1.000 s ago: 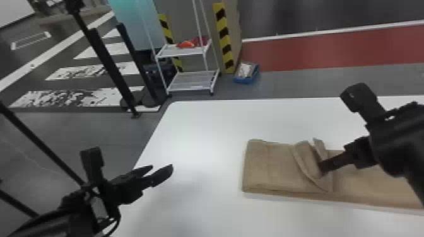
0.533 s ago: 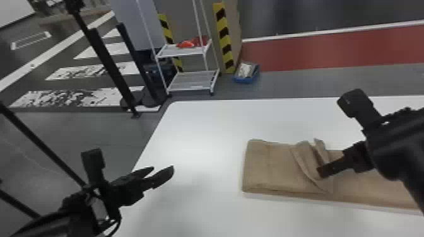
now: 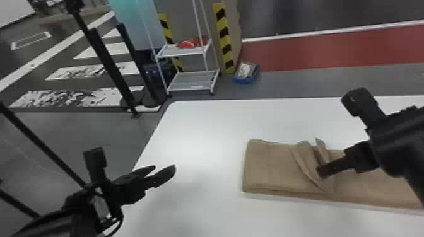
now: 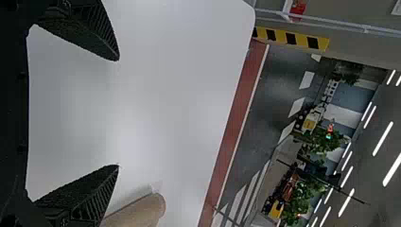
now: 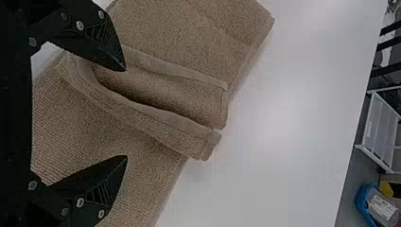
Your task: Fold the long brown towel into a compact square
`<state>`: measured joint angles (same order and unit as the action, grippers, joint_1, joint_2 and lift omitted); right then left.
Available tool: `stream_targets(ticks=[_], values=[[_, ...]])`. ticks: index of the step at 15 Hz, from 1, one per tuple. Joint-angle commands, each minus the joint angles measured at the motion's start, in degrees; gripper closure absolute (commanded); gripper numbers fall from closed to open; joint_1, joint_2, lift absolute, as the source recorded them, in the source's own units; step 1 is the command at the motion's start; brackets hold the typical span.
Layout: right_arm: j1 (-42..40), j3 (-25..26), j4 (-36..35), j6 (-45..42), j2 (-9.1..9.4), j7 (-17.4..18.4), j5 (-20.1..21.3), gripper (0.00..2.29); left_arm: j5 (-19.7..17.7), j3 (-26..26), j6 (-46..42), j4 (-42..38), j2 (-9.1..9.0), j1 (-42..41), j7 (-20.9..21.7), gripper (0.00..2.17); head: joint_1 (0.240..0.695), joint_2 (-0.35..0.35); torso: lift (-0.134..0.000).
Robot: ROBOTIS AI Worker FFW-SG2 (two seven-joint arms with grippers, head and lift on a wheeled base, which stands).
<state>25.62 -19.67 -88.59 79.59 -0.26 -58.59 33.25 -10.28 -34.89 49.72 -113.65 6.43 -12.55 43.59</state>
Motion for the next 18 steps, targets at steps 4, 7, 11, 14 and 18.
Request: stream_targets(ticks=[4,7,11,14,18], values=[[0.22,2.97,-0.97,1.23,0.31,-0.12,-2.84,0.26,0.00,0.00,-1.06,0.89,0.25,0.07,0.01,0.08,0.695,0.350,-0.124],[0.22,2.53,0.44,-2.28,0.31,0.76,-4.51,0.26,0.00,0.00,-1.24,0.89,0.16,-0.02,0.09,0.08,0.695,0.350,-0.124],[0.48,-0.55,4.48,-4.74,0.31,1.46,-4.51,0.26,0.00,0.00,-1.42,0.80,-0.11,-0.19,0.09,0.08,0.695,0.350,-0.124],[0.48,-0.90,5.45,-5.45,0.31,1.55,-6.18,0.25,0.00,0.26,-1.59,0.89,-0.11,-0.19,-0.17,0.08,0.695,0.350,-0.124],[1.54,-0.72,5.45,-4.74,0.31,1.46,-4.77,0.25,0.00,0.35,-2.47,2.12,0.33,0.34,-0.35,0.08,0.695,0.350,-0.124]])
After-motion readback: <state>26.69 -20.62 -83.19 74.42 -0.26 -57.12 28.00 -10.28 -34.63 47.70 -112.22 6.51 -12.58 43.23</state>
